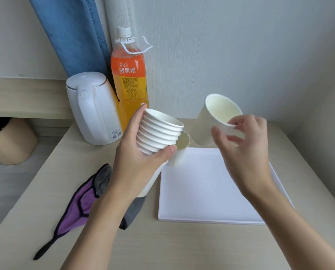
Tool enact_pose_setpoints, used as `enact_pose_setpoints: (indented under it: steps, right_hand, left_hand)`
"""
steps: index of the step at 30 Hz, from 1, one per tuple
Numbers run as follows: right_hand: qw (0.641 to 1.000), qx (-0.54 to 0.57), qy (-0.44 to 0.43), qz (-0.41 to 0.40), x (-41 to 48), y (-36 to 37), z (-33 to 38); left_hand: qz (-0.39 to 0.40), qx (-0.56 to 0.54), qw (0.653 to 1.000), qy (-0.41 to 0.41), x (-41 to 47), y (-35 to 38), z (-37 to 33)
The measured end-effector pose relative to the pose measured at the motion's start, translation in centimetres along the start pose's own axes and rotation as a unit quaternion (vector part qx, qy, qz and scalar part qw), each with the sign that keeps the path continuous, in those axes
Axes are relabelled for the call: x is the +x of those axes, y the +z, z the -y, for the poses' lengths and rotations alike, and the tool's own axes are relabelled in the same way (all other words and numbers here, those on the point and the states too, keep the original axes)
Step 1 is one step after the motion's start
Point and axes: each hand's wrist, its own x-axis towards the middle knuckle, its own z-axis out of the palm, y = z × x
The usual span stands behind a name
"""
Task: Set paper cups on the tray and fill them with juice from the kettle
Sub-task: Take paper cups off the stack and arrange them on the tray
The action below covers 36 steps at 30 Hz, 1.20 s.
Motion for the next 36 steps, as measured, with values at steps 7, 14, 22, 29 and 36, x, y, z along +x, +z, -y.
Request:
enact_pose_setpoints:
  steps: [7, 14, 22, 29, 36]
  right_hand:
    - [0.983, -0.118, 0.122, 0.075, -1.4, 0.9, -4.9]
    - [0.970, -0.114, 0.135, 0.166, -3.8, 1.4, -5.9]
    - [0.953, -0.123, 0.227, 0.157, -3.6, 2.1, -7.5]
    - [0.956, -0.133, 0.213, 0.150, -3.2, 2.5, -8.5]
    - [0.954, -0.183, 0.197, 0.135, -3.0, 3.2, -9.0]
  left_hand:
    - [0.009, -0.025, 1.000, 0.007, -0.2, 0.5, -0.2]
    - [-0.027, -0.045, 0.998, 0.016, -0.1, 1.8, -0.9]
    - [-0.022, -0.078, 0.996, 0.035, -0.6, 2.8, -1.4]
    - [-0.019, -0.079, 0.995, 0.050, -0.6, 2.9, -0.8]
    - [-0.011, -0.089, 0.995, 0.053, -0.3, 3.4, -0.4]
